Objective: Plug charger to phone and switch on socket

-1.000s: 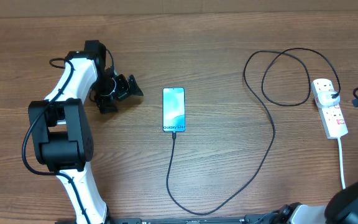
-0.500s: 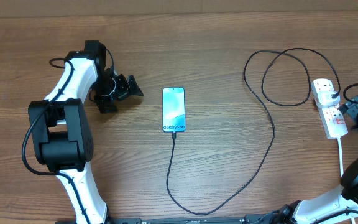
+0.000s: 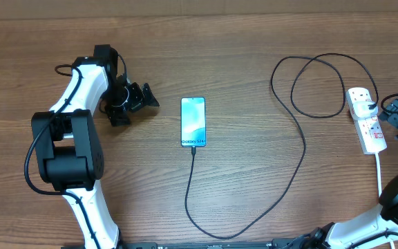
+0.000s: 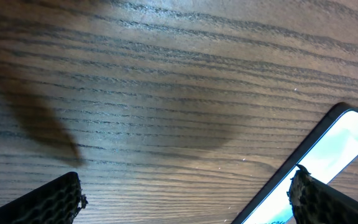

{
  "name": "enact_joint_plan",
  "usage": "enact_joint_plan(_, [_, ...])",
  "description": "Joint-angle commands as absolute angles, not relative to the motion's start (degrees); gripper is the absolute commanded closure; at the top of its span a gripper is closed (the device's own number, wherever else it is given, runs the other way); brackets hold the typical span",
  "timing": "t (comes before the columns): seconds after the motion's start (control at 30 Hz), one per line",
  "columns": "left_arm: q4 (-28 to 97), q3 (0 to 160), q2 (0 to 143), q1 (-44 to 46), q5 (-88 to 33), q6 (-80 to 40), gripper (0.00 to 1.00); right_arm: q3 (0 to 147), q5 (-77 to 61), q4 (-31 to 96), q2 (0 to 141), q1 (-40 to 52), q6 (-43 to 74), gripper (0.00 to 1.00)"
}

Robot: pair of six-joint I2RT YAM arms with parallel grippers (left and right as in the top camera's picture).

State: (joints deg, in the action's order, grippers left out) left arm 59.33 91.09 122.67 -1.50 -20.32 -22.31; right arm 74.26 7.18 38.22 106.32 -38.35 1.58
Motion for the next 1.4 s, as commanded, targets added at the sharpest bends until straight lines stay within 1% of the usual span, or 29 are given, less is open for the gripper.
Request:
enact_joint_plan(0.0, [59.3,91.5,120.6,-1.1,-19.9,-21.8,0.00,74.9,5.7,37.8,106.8,-38.4,-3.2,0.02])
enact_joint_plan(0.17, [59.3,91.5,120.6,-1.1,-19.9,-21.8,0.00,72.6,5.1,35.6,106.9,-38.4,-3.7,0.01])
enact_joint_plan(0.23, [59.3,91.5,120.6,-1.1,-19.9,-21.8,0.00,71.4,3.6,34.3,106.9,-38.4,-6.0,0.01])
enact_joint_plan(0.33, [59.3,91.5,120.6,-1.1,-19.9,-21.8,0.00,70.9,2.9,33.2,106.9,-38.4,-6.5,0.02])
enact_joint_plan(0.37, [59.3,91.5,120.6,-1.1,-19.9,-21.8,0.00,70.9,2.9,32.9,106.9,-38.4,-6.5,0.00])
enact_joint_plan(0.47, [59.3,91.5,120.6,-1.1,-19.9,-21.8,0.01,70.9,2.9,31.3,106.9,-38.4,-6.5,0.00])
enact_joint_plan(0.7, [59.3,91.5,120.6,-1.1,-19.9,-21.8,0.00,70.8,3.8,33.3,106.8,-38.4,-6.6,0.00])
enact_joint_plan(0.77, [59.3,91.5,120.6,-1.1,-19.9,-21.8,0.00,70.5,3.8,33.2,106.8,-38.4,-8.4,0.00])
enact_joint_plan(1.07, [59.3,91.5,120.6,-1.1,-19.9,-21.8,0.01,68.3,3.8,30.6,106.9,-38.4,-7.4,0.00])
enact_joint_plan(1.37, [59.3,91.5,120.6,-1.1,-19.9,-21.8,0.00,67.7,3.8,28.6,106.9,-38.4,-9.5,0.00])
